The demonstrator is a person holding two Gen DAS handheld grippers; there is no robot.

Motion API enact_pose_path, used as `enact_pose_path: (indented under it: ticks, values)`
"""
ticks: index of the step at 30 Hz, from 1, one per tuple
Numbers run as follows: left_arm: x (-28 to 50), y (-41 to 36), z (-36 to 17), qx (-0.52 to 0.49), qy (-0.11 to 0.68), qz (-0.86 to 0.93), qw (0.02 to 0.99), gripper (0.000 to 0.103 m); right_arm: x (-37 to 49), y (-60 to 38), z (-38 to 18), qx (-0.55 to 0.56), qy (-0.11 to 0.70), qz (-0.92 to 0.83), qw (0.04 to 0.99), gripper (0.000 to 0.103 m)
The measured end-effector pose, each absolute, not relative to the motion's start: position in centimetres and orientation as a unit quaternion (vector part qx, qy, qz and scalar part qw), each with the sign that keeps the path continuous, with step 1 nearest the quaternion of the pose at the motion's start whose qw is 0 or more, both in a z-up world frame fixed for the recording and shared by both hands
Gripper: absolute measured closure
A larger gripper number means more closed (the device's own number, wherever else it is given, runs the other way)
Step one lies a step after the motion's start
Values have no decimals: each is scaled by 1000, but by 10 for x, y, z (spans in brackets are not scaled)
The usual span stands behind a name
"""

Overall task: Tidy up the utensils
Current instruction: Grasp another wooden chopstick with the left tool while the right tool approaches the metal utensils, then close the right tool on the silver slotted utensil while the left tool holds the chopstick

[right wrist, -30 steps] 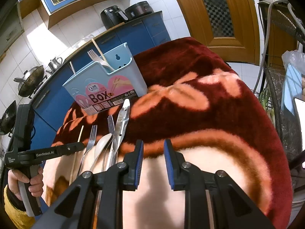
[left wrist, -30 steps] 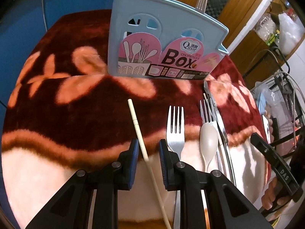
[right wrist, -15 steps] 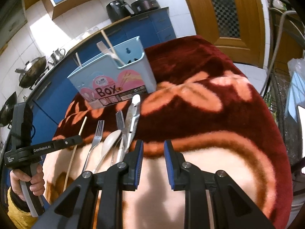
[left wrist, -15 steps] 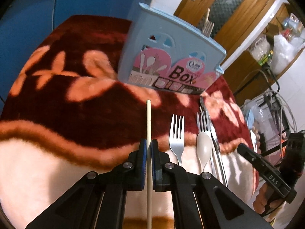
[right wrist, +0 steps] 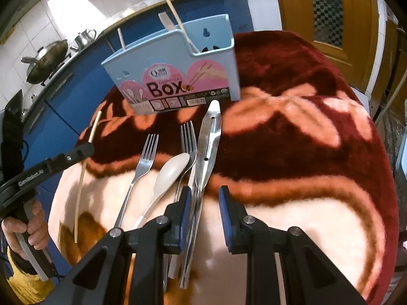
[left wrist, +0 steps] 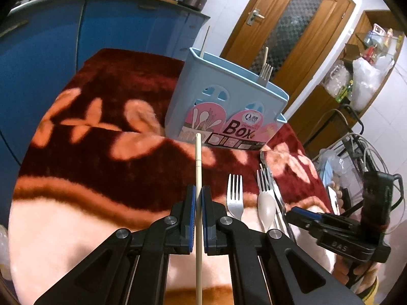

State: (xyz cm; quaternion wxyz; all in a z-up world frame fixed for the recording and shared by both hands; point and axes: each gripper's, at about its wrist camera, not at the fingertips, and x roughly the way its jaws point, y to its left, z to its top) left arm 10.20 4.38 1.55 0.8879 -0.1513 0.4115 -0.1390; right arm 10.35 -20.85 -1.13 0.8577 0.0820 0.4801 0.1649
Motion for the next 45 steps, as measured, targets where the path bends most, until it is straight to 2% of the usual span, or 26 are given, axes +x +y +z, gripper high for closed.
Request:
enact_pose_path:
  ticks: [8, 9, 10, 22, 25, 30, 45]
  values:
    - [100, 47, 15, -161, 402, -141, 890, 99, 123, -204, -15, 77, 496, 160, 850, 78]
    - [100, 47, 15, -163, 401, -142, 890, 99, 125, -204, -15, 79, 497, 161, 849, 80]
    - [100, 47, 15, -164, 400, -142, 890, 99, 128, -205, -16, 84, 498, 161, 848, 86]
    - [102, 49, 17, -165, 387, -142, 896, 99, 118, -214, -10, 54, 520, 135, 842, 86]
    - [104, 49, 18, -167, 385, -142, 897, 99, 120, -209, -9, 40, 529, 137, 837, 81]
    - [103, 46, 24, -159, 375, -140, 903, 99, 135, -199, -7, 17, 531, 132, 837, 80]
    - [108, 35, 39, -157, 346, -155, 912, 99, 159, -197, -10, 10, 539, 141, 831, 81]
